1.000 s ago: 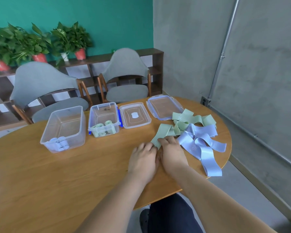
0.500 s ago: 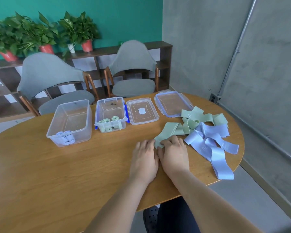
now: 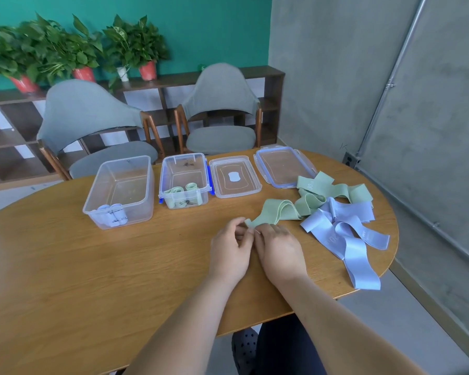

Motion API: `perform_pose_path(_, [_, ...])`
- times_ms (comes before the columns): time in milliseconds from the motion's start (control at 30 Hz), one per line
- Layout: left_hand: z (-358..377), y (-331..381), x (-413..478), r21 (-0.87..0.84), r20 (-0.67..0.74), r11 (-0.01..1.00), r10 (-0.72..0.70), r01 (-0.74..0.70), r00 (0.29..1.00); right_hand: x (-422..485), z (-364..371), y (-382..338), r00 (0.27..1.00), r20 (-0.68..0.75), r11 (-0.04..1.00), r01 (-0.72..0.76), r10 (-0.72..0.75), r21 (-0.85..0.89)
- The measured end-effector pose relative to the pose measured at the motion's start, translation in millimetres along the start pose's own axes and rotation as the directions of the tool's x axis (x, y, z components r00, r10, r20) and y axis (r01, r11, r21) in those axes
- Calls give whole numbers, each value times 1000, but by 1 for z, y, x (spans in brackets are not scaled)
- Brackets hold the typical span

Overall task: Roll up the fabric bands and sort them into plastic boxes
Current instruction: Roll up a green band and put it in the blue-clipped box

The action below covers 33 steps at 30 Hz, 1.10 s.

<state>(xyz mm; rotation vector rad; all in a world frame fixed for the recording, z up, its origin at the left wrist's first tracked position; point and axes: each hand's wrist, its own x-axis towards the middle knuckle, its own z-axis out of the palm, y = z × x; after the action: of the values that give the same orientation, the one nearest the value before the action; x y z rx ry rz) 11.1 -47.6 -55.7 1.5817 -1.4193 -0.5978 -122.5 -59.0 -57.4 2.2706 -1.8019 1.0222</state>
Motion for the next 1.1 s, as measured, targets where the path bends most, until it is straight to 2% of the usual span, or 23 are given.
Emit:
perform_pose_path(100, [-5, 4, 0, -157, 7, 982, -109, 108, 994, -4, -5, -4, 997, -2, 997, 76, -76, 23])
perform_pose_path(233, [-17, 3, -5, -171, -46, 974, -157, 147, 987, -6, -6, -4, 989, 11, 988, 146, -147, 54])
perform_pose_path(400, [-45, -1, -13, -108, -85, 987, -129, 120, 988, -6, -8, -16, 987, -8, 987, 163, -163, -18])
perform_pose_path(500, [-67, -3, -20, -9, -77, 997, -78, 77, 994, -4, -13, -38, 978, 83, 980, 196, -193, -38])
perform_pose_path(633, [-99, -6, -33, 147, -52, 989, 0, 7, 999, 2, -16, -71, 916, 331, 971, 186, -226, 149])
perform_pose_path(767, [-130, -10, -46, 167, -125, 986, 4, 17, 992, 10, -18, -100, 877, 419, 952, 121, -235, 280])
perform_pose_path(900, [-159, -17, -56, 53, -228, 990, -113, 129, 967, 11, -8, -127, 846, 462, 906, 56, -266, 420])
perform_pose_path(1100, [-196, -23, -78, -183, -333, 940, -336, 290, 881, 3, 4, -172, 816, 485, 774, -75, -315, 629])
